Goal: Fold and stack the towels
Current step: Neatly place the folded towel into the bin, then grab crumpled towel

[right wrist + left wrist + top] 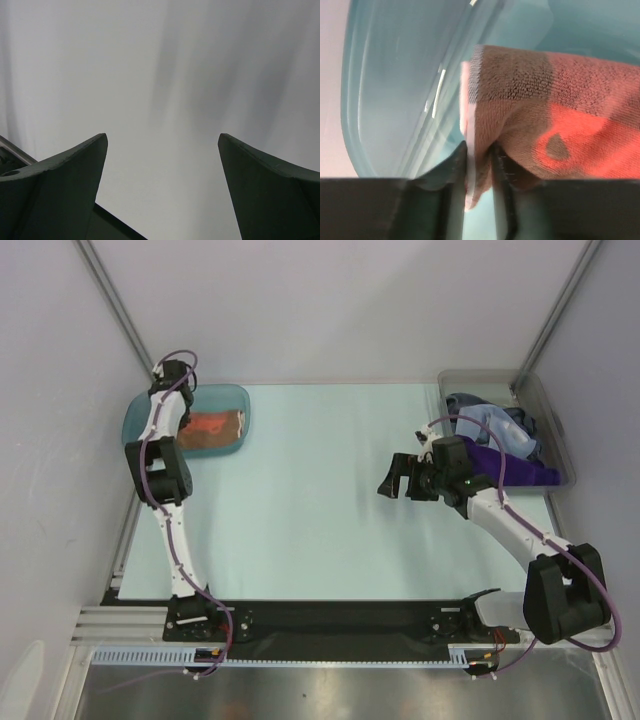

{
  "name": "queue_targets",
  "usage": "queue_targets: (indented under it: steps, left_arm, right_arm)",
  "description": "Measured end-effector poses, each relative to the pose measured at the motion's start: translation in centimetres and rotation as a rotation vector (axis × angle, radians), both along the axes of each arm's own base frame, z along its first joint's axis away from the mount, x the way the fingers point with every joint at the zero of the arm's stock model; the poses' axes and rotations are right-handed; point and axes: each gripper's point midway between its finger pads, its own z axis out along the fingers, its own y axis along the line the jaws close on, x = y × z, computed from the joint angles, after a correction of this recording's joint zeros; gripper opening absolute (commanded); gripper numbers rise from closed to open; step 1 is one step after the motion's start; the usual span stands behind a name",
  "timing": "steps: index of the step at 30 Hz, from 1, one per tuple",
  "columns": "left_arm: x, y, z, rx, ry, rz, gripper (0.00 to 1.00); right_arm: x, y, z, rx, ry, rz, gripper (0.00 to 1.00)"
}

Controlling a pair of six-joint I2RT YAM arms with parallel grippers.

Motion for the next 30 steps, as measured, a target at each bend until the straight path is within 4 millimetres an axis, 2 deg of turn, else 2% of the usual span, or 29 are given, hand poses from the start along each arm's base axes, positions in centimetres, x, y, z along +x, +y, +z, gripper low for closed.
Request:
queue_targets:
  steps: [3, 8, 11, 13, 15, 16, 18, 20, 21, 24, 26, 28, 30]
  left_arm:
    - [0.5, 0.6, 0.5, 0.022, -0.016, 0.014, 0.6]
    - [1.6, 0.8, 3.0, 0.061, -0.077, 0.024, 0.7]
    - [2.1, -0.5, 4.3, 0.069, -0.104, 0.002, 0.72]
    - [2.7, -2.6, 5.5, 0.062, -0.129, -0.038, 0.72]
    - [3.3, -5.6, 7.0, 0.041, -0.157, -0.096, 0.71]
    - [3.6, -7.8, 7.9, 0.017, -0.179, -0.136, 0.71]
    - [3.6, -13.0, 10.0, -0.047, -0.223, -0.236, 0.71]
    - [2.2, -18.7, 11.8, -0.126, -0.251, -0.345, 0.71]
    - [1.4, -20.8, 12.5, -0.158, -0.26, -0.388, 0.71]
    - [-2.8, -29.2, 14.7, -0.281, -0.284, -0.566, 0.73]
    - [-5.8, -33.3, 15.8, -0.353, -0.291, -0.668, 0.73]
    - [-9.1, -36.7, 16.8, -0.427, -0.3, -0.765, 0.75]
    - [-12.2, -39.2, 17.9, -0.492, -0.31, -0.85, 0.86]
  right_arm:
    - [0.1, 0.0, -0.3, -0.002, 0.006, 0.0, 1.0]
    - [0.2, 0.1, -0.5, -0.004, 0.013, 0.0, 1.0]
    - [0.4, 0.2, 0.0, -0.005, 0.007, -0.001, 1.0]
    - [0.9, 0.4, 0.9, -0.002, -0.009, -0.007, 1.0]
    - [1.7, 0.6, 2.5, 0.006, -0.039, -0.024, 1.0]
    - [2.2, 0.6, 3.4, 0.009, -0.054, -0.039, 1.0]
    - [3.5, 0.4, 5.6, 0.01, -0.099, -0.076, 1.0]
    - [4.8, -0.5, 7.5, -0.014, -0.135, -0.133, 1.0]
    - [5.7, -1.3, 8.7, -0.032, -0.154, -0.175, 1.0]
    - [9.4, -5.8, 12.2, -0.083, -0.224, -0.35, 1.0]
    - [11.5, -9.6, 13.7, -0.115, -0.256, -0.474, 1.0]
    - [13.2, -13.9, 14.0, -0.161, -0.26, -0.603, 0.99]
    - [14.3, -18.0, 13.2, -0.2, -0.237, -0.707, 0.98]
